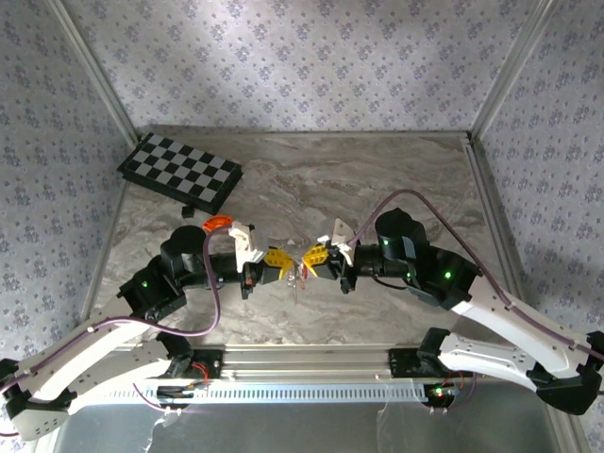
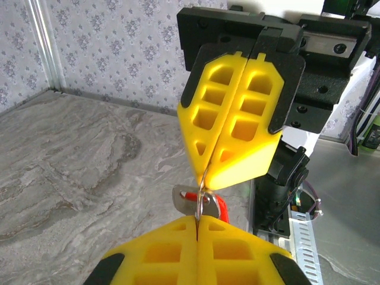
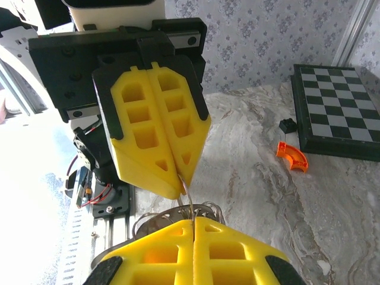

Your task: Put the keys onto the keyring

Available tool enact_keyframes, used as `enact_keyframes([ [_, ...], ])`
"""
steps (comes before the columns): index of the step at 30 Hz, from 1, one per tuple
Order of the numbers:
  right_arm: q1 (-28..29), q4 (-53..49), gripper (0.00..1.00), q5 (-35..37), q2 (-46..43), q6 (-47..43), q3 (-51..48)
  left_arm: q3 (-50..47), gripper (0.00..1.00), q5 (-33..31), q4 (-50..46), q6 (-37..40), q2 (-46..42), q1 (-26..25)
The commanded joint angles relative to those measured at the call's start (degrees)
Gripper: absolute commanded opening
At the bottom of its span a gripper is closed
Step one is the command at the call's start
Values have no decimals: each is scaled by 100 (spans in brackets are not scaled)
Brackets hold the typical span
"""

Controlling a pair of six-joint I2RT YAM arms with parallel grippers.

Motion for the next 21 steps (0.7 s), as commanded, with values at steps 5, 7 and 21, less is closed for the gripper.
enact_keyframes([
  [5, -42, 132, 0, -103, 49, 48, 168, 247, 0, 5, 177, 105, -57, -48],
  [7, -43, 127, 0, -115, 32, 55, 153, 241, 0, -3, 173, 112, -54, -48],
  [21, -34, 80, 0, -88, -45, 75, 125, 240, 0, -44, 196, 113, -55, -48],
])
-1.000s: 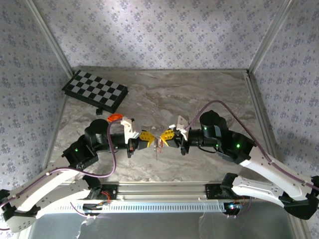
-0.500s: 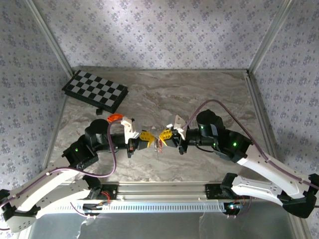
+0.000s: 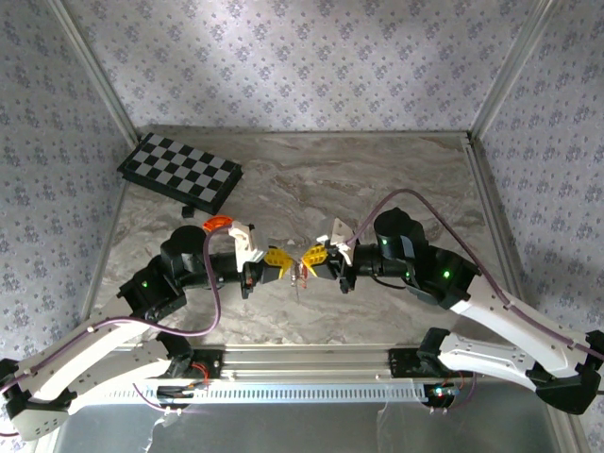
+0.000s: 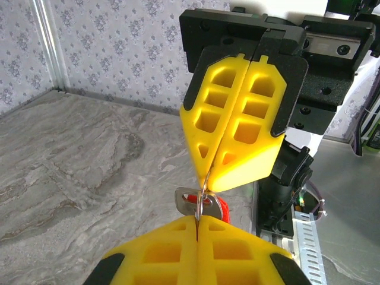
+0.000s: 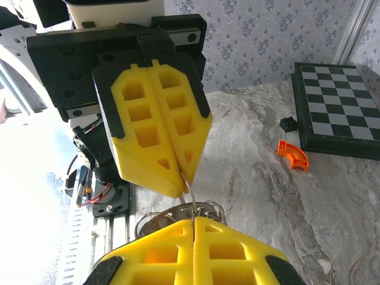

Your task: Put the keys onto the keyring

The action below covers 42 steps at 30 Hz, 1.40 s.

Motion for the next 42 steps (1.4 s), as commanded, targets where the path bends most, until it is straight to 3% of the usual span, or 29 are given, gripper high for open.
enact_keyframes([
  [1, -21, 85, 0, -79, -45, 74, 120, 233, 0, 17, 201, 97, -63, -52],
  [29, -55, 324, 0, -158, 159, 48, 168, 232, 0, 61, 162, 119, -80, -57],
  [42, -28, 80, 0, 9, -159, 18, 129, 243, 0, 139, 149, 108, -108, -57],
])
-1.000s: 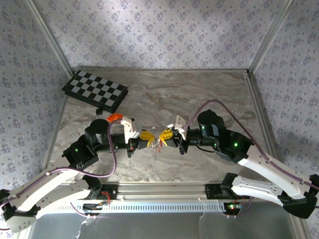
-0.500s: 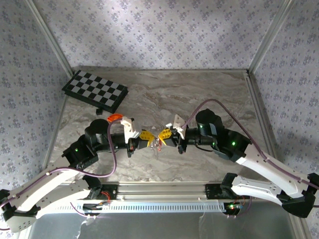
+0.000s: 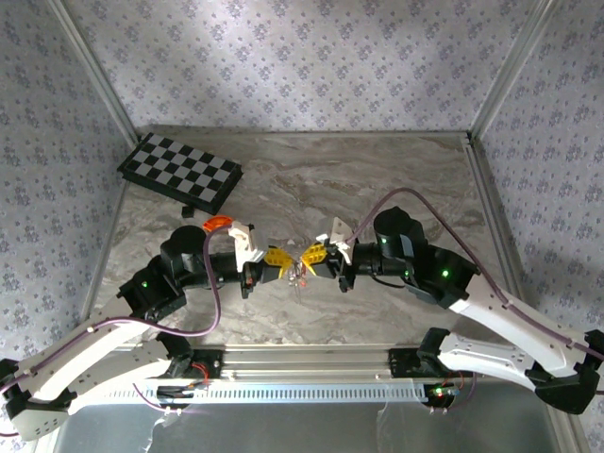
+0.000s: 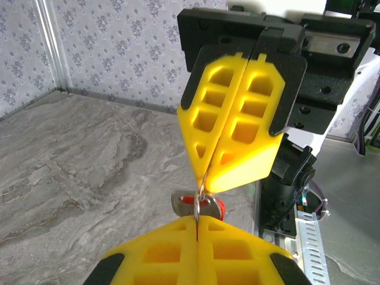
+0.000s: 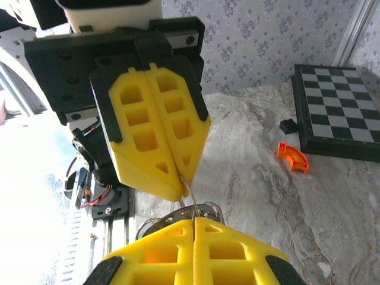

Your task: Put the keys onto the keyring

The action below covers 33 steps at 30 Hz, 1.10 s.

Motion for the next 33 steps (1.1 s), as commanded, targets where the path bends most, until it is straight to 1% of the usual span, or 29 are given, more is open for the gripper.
enact_keyframes([
  [1, 11, -16, 0, 55, -176, 6, 128, 241, 0, 169, 174, 54, -106, -57],
  [7, 48, 24, 0, -71, -173, -4, 83, 216, 0, 193, 339, -44, -129, -56],
  [14, 127, 44, 0, -138, -227, 21, 28, 42, 0, 265, 765, -302, -261, -54],
  [26, 127, 279, 0, -336, -326, 109, -80, 64, 0, 290, 803, -352, -231, -48],
  [33, 63, 424, 0, -203, -395, 225, -157, 76, 0, 346, 821, -348, -158, -48],
])
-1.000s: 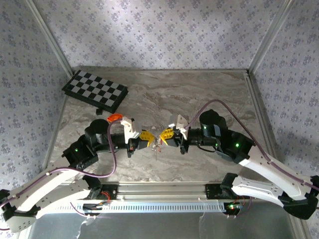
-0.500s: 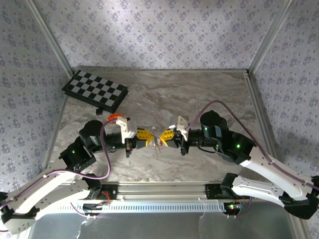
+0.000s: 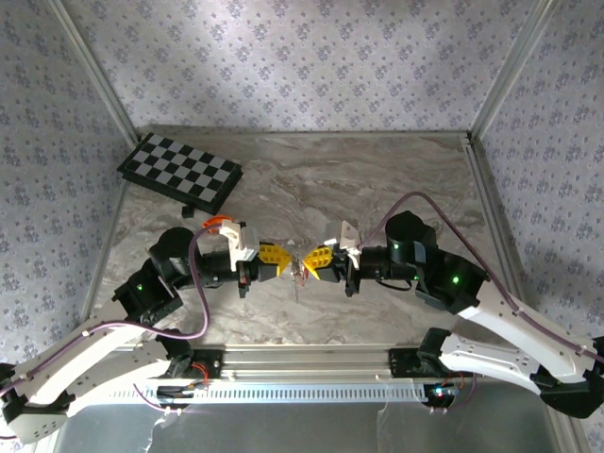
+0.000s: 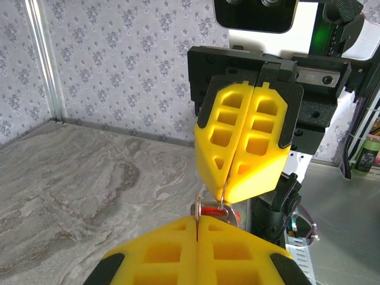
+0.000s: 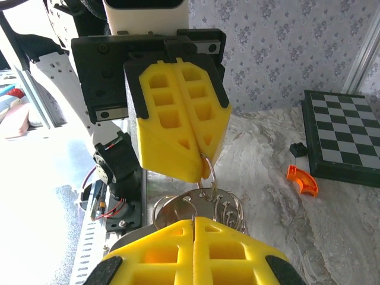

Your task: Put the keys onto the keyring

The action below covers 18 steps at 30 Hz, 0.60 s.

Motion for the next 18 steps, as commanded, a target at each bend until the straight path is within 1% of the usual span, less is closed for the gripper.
enact_keyframes([
  [1, -49, 259, 0, -14, -87, 201, -94, 76, 0, 188, 331, -56, 22, -48],
  [4, -87, 411, 0, -25, -60, 256, -129, 80, 0, 196, 350, -58, 34, -48],
  [18, -116, 474, 0, -37, -31, 258, -137, 102, 0, 217, 348, -56, 51, -55],
])
